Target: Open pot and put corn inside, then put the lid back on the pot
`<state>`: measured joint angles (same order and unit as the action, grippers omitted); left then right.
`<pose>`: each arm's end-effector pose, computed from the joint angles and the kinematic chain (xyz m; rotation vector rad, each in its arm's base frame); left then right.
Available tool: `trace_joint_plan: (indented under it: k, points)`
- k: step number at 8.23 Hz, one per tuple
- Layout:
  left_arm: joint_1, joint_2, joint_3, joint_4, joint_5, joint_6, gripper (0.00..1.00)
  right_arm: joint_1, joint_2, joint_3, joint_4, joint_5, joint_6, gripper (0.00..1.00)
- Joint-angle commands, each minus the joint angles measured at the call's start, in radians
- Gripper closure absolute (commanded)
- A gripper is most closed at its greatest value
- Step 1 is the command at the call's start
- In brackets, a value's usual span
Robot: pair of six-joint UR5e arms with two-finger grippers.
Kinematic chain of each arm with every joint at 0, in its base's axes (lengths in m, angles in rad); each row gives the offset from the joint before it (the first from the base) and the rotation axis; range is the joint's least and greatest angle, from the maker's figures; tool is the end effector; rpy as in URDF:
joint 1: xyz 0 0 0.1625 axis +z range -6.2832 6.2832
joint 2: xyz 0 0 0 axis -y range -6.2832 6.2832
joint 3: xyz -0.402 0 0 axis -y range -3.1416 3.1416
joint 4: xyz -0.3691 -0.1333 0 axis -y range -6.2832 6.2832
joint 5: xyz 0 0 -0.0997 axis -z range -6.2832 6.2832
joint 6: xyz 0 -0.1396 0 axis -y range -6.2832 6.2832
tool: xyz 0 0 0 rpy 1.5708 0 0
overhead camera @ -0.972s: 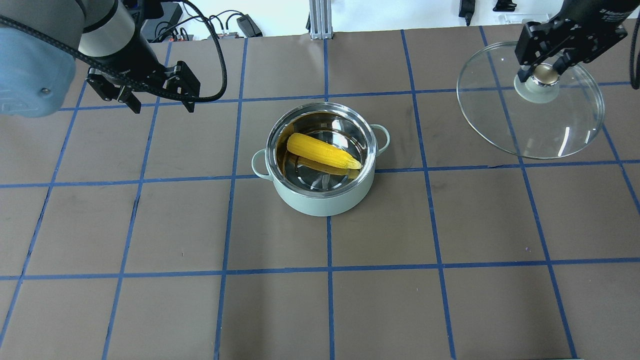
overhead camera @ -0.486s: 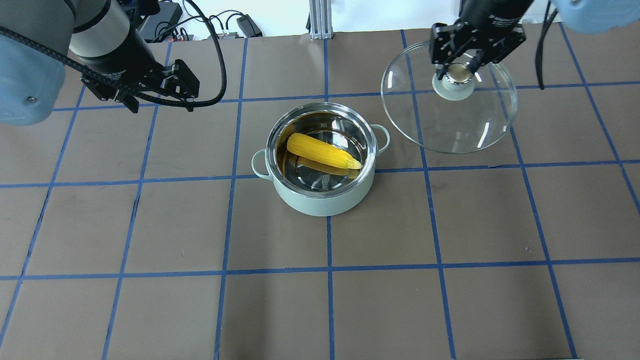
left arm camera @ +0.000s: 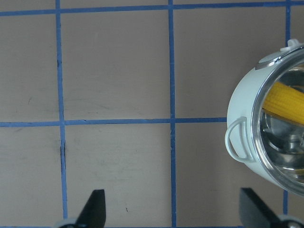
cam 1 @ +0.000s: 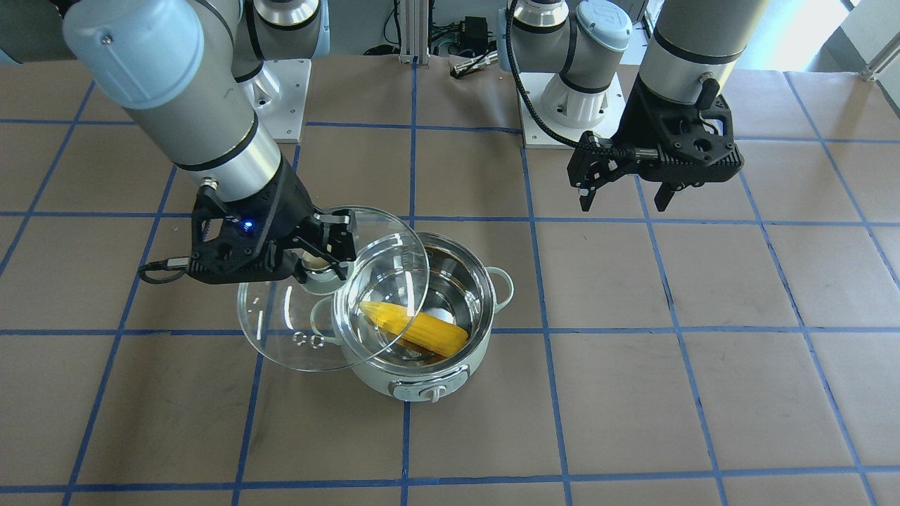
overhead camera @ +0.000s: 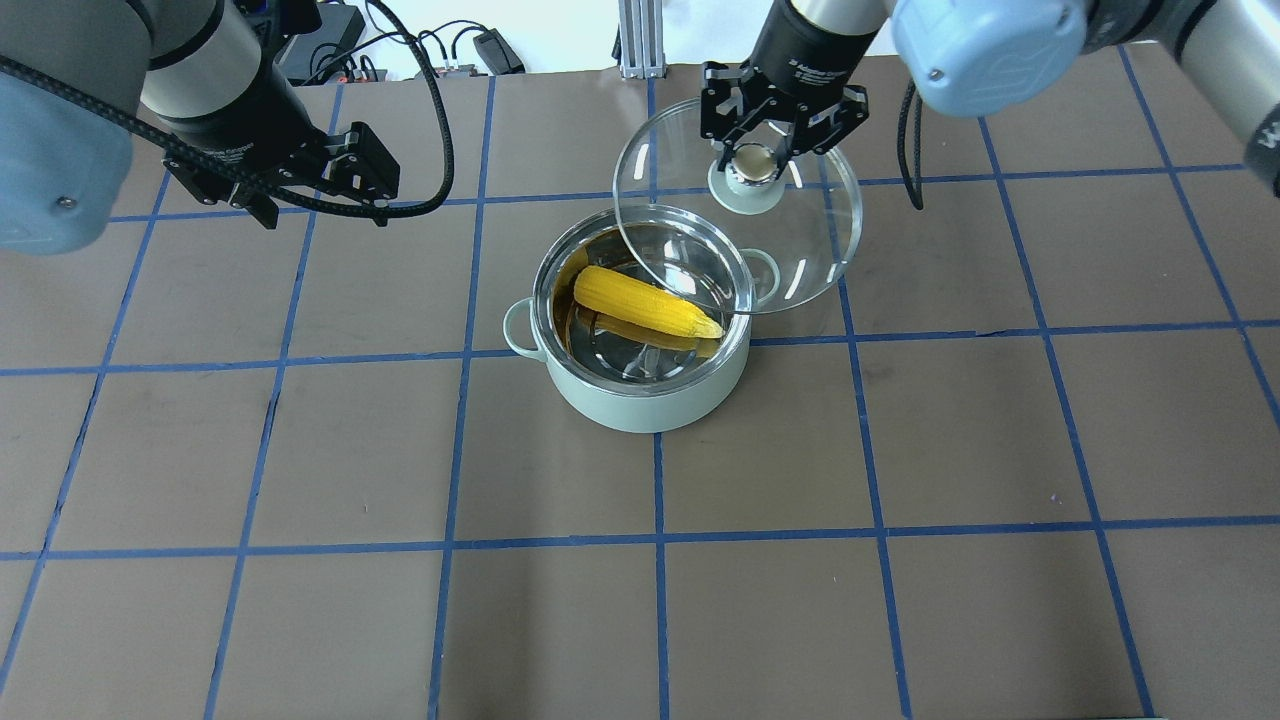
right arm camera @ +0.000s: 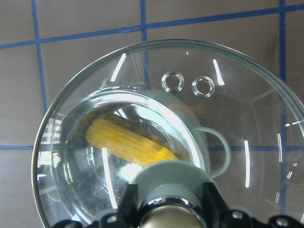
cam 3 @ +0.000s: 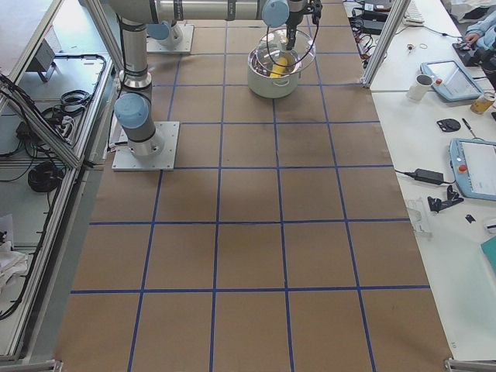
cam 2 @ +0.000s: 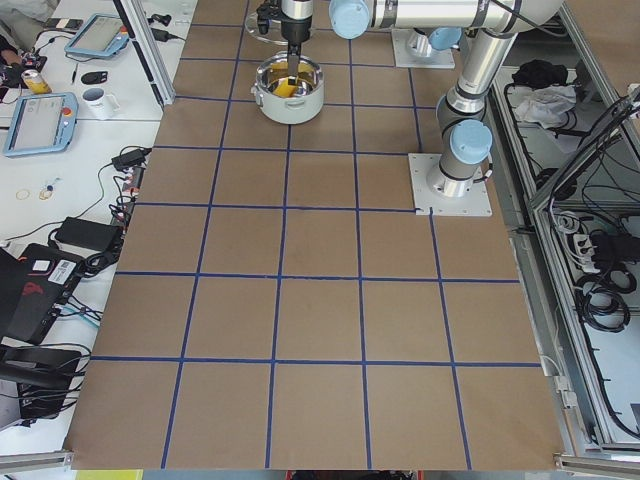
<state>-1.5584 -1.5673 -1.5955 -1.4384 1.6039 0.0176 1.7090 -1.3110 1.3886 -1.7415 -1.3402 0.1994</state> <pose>-0.1227 -0.4837 0.4291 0.0052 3.1021 -0.1719 0.2440 -0.5548 0.3963 0.0730 2.8970 -0.0767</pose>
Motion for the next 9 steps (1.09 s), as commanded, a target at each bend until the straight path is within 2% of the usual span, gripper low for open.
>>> trace_joint_plan:
  k: [1, 2, 3, 5, 9]
  points:
    - [0.000, -0.010, 0.000, 0.001, -0.005, -0.001, 0.00, 0.085, 0.065, -0.014, -0.065, 0.096, 0.119, 0.83]
    - [0.000, -0.011, 0.000, 0.003, -0.005, -0.001, 0.00, 0.090, 0.079, -0.014, -0.065, 0.110, 0.123, 0.83]
    - [0.000, -0.011, -0.001, 0.003, -0.005, -0.001, 0.00, 0.095, 0.096, -0.013, -0.073, 0.168, 0.142, 0.83]
    - [0.000, -0.007, -0.003, 0.001, -0.005, -0.001, 0.00, 0.121, 0.128, -0.010, -0.099, 0.170, 0.137, 0.83]
    - [0.000, -0.011, -0.003, 0.012, -0.004, -0.002, 0.00, 0.121, 0.136, 0.010, -0.057, 0.082, 0.130, 0.83]
